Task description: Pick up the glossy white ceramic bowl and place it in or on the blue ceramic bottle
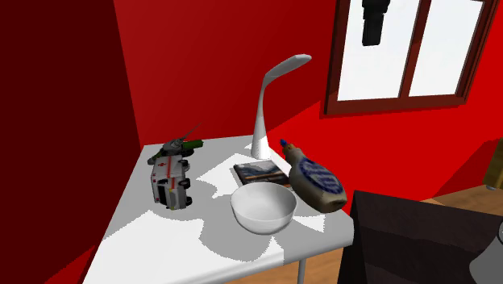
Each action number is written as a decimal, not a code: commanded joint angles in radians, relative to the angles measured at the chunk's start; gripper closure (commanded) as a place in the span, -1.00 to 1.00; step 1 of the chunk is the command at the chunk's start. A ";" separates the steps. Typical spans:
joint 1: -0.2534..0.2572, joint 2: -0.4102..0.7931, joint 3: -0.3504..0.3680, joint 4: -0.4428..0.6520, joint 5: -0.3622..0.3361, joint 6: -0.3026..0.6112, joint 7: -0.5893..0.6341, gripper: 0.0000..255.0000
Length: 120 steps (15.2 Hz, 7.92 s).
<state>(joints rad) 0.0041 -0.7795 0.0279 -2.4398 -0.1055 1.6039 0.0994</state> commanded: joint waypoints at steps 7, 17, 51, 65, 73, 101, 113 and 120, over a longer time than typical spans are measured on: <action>0.006 0.111 0.025 -0.111 -0.011 0.229 0.041 -1.00; -0.010 0.432 0.075 -0.173 -0.078 0.618 0.141 -1.00; -0.006 1.160 0.025 0.063 -0.500 1.080 0.508 1.00; -0.033 1.047 0.068 0.037 -0.419 0.999 0.431 1.00; -0.047 0.941 0.097 0.028 -0.339 0.913 0.355 1.00; -0.061 0.628 0.094 0.061 -0.164 0.602 0.132 1.00; -0.191 0.397 -0.101 -0.131 -0.215 0.630 -0.157 1.00; -0.212 0.422 -0.126 -0.177 -0.243 0.707 -0.166 1.00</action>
<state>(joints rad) -0.2065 -0.3617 -0.0967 -2.6084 -0.3441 2.2978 -0.0693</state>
